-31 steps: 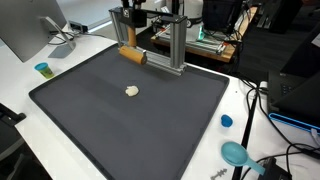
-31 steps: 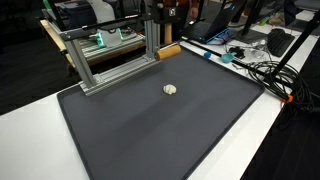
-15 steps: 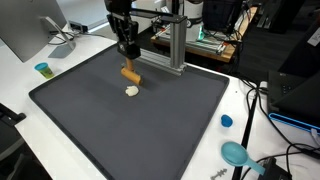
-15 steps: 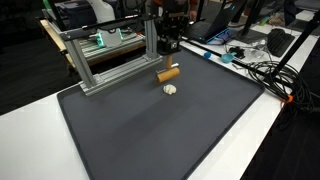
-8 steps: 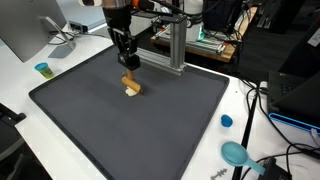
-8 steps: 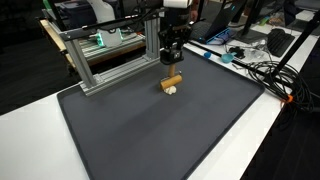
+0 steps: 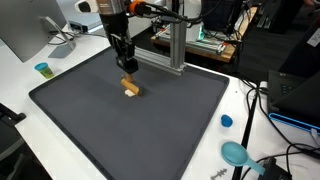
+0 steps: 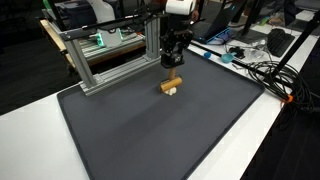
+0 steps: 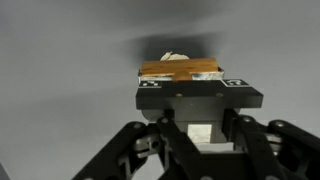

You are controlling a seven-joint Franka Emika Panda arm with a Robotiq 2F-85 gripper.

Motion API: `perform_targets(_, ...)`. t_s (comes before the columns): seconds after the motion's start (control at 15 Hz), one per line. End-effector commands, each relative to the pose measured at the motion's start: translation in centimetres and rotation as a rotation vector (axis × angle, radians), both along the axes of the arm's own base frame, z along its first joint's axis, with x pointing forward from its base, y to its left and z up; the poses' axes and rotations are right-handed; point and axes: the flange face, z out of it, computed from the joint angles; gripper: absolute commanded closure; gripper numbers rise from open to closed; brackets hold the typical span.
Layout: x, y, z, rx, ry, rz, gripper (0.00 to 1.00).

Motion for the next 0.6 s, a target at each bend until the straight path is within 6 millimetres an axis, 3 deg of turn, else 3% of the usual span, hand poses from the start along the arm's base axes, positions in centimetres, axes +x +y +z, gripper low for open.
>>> perform_targets(0.0,1.0,-0.8,-1.4,0.006,0.073,-0.040,0.79)
perform_targets(0.2,1.4,-0.9,-1.9,0.015,0.086,-0.047,0.79)
perform_targets(0.53,3.1,-0.4,-0.4,0.004,-0.023,-0.058,0.79)
